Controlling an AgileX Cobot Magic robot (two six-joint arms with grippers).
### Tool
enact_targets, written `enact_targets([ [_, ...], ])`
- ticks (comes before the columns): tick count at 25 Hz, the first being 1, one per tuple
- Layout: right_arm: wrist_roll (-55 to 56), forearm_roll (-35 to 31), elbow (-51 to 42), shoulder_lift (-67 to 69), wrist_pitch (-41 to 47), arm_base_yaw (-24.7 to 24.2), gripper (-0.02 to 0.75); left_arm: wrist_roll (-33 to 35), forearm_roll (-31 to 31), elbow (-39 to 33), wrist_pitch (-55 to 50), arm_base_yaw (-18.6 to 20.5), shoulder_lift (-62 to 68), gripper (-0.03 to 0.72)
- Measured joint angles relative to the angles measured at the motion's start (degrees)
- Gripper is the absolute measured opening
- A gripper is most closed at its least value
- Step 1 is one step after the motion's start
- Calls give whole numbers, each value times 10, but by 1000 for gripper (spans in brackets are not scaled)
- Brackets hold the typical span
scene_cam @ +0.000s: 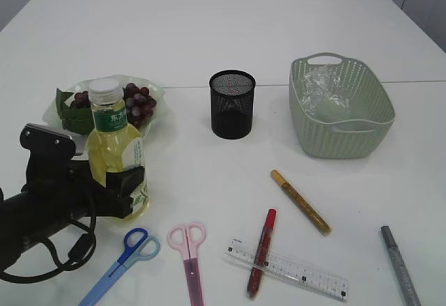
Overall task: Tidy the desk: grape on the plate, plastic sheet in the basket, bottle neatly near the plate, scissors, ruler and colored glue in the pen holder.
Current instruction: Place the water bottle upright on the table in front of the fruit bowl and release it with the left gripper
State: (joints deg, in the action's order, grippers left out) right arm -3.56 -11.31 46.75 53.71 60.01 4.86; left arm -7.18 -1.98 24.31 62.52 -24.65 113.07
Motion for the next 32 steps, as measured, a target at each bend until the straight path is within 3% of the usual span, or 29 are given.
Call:
enact_targets([
  [11, 0, 0, 0, 0, 2, 0, 584, 5, 27, 56, 62, 11, 70, 447],
  [19, 0, 0, 0, 0, 3, 0, 584, 7, 6, 63, 47, 13, 72, 575],
  [32, 0, 0, 0, 0, 3, 0, 584, 34, -11, 63, 31, 13, -26, 602],
])
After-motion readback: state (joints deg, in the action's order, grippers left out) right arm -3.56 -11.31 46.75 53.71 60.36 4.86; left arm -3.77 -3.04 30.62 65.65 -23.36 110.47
